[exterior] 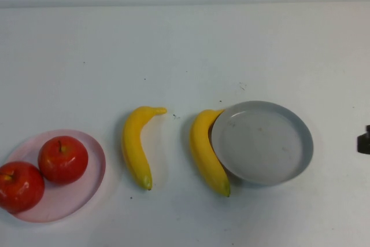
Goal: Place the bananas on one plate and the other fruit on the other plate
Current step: Put another type of fruit in the right plate
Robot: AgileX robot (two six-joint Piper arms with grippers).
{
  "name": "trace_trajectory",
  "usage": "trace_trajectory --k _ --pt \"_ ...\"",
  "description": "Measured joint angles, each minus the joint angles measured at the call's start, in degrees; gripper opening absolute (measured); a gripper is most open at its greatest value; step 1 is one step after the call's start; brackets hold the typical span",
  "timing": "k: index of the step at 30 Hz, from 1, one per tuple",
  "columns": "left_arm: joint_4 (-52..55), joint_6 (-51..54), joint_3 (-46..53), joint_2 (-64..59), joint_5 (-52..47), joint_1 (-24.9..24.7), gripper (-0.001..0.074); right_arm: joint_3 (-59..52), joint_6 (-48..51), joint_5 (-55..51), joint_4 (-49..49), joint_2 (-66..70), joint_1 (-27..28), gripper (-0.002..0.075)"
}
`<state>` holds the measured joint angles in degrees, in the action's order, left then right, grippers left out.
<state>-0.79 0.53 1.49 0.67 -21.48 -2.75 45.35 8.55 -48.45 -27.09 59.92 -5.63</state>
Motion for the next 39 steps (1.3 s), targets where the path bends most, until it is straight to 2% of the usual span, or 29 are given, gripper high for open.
trace_trajectory --k 11,15,18,21,27,29,33,39 --pt "0.0 0.0 0.0 0.0 0.0 0.0 -0.0004 17.6 -11.2 -0.3 15.2 24.0 -23.0 -0.0018" --pt "0.0 0.0 0.0 0.0 0.0 0.0 -0.0004 24.5 -12.4 -1.2 17.9 30.7 -28.3 -0.0017" --pt "0.0 0.0 0.0 0.0 0.0 0.0 -0.0004 30.1 -12.6 -4.0 18.2 35.5 -29.5 -0.0001" --pt "0.0 0.0 0.0 0.0 0.0 0.0 -0.0004 35.6 -12.7 -7.4 18.5 39.8 -29.8 0.0059" --pt "0.0 0.0 0.0 0.0 0.0 0.0 -0.0004 43.9 -12.7 -8.5 18.9 47.8 -30.4 0.0286" --pt "0.0 0.0 0.0 0.0 0.0 0.0 -0.0004 46.7 -12.7 -8.6 18.7 50.5 -30.6 0.0340" --pt "0.0 0.0 0.0 0.0 0.0 0.0 -0.0004 52.2 -12.7 -9.2 18.4 55.7 -31.2 0.0374" --pt "0.0 0.0 0.0 0.0 0.0 0.0 -0.0004 58.0 -12.8 -11.8 18.3 61.2 -31.4 0.0382"
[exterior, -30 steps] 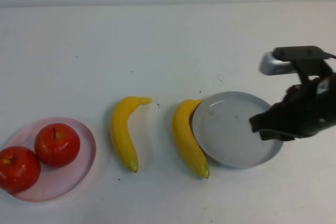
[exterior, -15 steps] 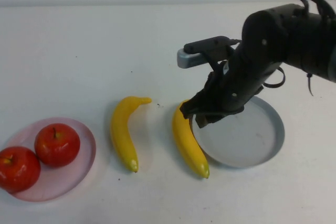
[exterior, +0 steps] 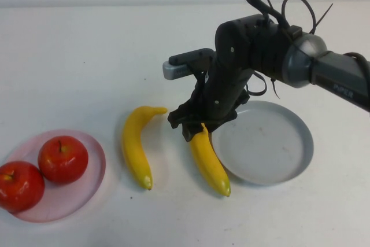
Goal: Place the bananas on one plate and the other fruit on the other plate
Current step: Put another type of fruit in the right plate
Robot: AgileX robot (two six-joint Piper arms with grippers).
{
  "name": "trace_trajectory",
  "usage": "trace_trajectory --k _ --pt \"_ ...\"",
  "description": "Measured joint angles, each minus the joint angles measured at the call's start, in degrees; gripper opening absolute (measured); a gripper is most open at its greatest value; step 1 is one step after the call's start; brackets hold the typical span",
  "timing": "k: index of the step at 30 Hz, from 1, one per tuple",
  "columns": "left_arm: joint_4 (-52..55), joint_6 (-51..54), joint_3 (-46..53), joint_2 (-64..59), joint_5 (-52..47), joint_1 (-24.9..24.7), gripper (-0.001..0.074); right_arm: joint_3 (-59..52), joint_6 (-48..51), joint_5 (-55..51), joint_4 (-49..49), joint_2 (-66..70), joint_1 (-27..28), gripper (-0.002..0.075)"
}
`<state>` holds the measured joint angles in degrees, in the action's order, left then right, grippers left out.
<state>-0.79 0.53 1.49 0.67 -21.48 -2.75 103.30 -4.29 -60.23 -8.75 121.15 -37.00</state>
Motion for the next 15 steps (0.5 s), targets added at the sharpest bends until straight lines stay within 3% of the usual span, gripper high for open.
trace_trajectory --k 15 --pt "0.0 0.0 0.0 0.0 0.0 0.0 -0.0004 1.9 -1.3 -1.1 -0.3 3.8 -0.1 0.0384"
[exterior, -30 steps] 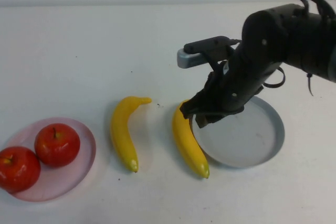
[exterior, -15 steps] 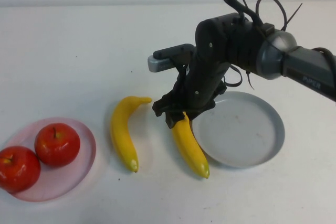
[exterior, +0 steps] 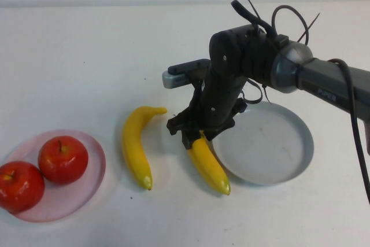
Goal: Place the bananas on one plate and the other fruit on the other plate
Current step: Put another type of fruit in the right plate
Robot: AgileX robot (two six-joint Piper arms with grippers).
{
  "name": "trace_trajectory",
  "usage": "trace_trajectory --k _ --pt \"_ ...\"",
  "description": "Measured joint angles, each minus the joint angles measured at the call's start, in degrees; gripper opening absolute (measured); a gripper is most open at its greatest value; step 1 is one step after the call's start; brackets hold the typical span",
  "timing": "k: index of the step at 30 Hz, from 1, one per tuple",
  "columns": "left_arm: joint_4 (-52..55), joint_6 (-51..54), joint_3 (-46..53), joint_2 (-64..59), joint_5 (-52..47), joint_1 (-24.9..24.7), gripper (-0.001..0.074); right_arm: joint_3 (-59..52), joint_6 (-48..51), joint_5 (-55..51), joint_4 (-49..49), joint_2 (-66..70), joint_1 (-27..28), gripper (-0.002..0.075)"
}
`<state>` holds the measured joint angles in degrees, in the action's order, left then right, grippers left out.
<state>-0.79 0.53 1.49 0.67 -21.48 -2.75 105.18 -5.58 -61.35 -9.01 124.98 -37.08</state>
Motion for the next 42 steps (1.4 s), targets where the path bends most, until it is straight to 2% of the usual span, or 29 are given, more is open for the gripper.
trace_trajectory --k 9,16,19,23,30,36,42 --pt "0.0 0.0 0.0 0.0 0.0 0.0 -0.0004 0.1 0.0 0.0 -2.6 1.1 0.0 0.0386" --pt "0.0 0.0 0.0 0.0 0.0 0.0 -0.0004 0.2 0.0 0.2 -3.2 2.2 -0.2 0.0422" --pt "0.0 0.0 0.0 0.0 0.0 0.0 -0.0004 0.4 0.0 0.9 -3.7 2.6 -0.2 0.0398" --pt "0.0 0.0 0.0 0.0 0.0 0.0 -0.0004 0.6 0.0 1.8 -4.0 2.7 -0.2 0.0314" --pt "0.0 0.0 0.0 0.0 0.0 0.0 -0.0004 6.6 0.0 -3.8 -3.9 3.3 -0.2 0.0308" --pt "0.0 0.0 0.0 0.0 0.0 0.0 -0.0004 15.3 -0.2 -8.5 0.6 3.3 -0.4 0.0308" --pt "0.0 0.0 0.0 0.0 0.0 0.0 -0.0004 16.8 -1.6 -9.3 6.7 2.5 0.9 0.0308"
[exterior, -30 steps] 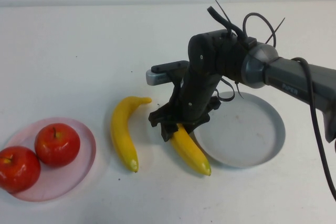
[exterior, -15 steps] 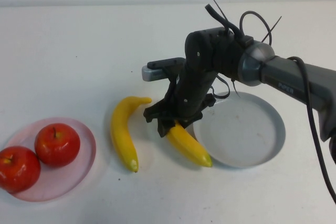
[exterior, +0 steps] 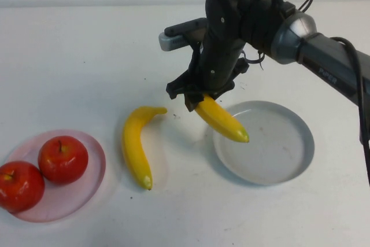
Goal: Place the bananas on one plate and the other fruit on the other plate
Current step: Put another type of fruit in the right plate
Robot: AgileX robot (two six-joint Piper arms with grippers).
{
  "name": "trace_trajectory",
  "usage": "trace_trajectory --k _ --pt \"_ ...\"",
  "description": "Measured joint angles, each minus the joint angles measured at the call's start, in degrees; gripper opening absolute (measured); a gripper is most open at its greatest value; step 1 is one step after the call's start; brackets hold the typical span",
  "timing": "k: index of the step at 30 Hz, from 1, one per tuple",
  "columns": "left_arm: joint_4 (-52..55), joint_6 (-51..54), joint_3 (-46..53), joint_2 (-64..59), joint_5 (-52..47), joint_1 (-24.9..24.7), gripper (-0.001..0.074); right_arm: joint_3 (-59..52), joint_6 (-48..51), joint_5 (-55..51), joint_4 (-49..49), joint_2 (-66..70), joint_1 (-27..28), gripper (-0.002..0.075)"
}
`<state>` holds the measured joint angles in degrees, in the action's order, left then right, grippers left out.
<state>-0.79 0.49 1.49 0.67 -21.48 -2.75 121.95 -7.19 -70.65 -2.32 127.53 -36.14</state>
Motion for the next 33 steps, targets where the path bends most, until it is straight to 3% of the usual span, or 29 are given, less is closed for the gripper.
trace_trajectory --k 5,15,26,33 --pt "0.0 0.0 0.0 0.0 0.0 0.0 -0.0004 -4.2 -0.4 0.0 0.2 -4.6 3.6 0.0308" --pt "0.0 -0.1 0.0 0.0 0.0 0.0 -0.0004 -23.5 -1.4 0.0 -1.9 -13.0 15.4 0.0308" --pt "0.0 -0.1 0.0 0.0 0.0 0.0 -0.0004 -27.3 4.1 4.1 -9.8 -12.8 15.6 0.0309" --pt "0.0 -0.1 0.0 0.0 0.0 0.0 -0.0004 -27.3 5.9 4.9 -11.0 -10.9 15.6 0.0428"
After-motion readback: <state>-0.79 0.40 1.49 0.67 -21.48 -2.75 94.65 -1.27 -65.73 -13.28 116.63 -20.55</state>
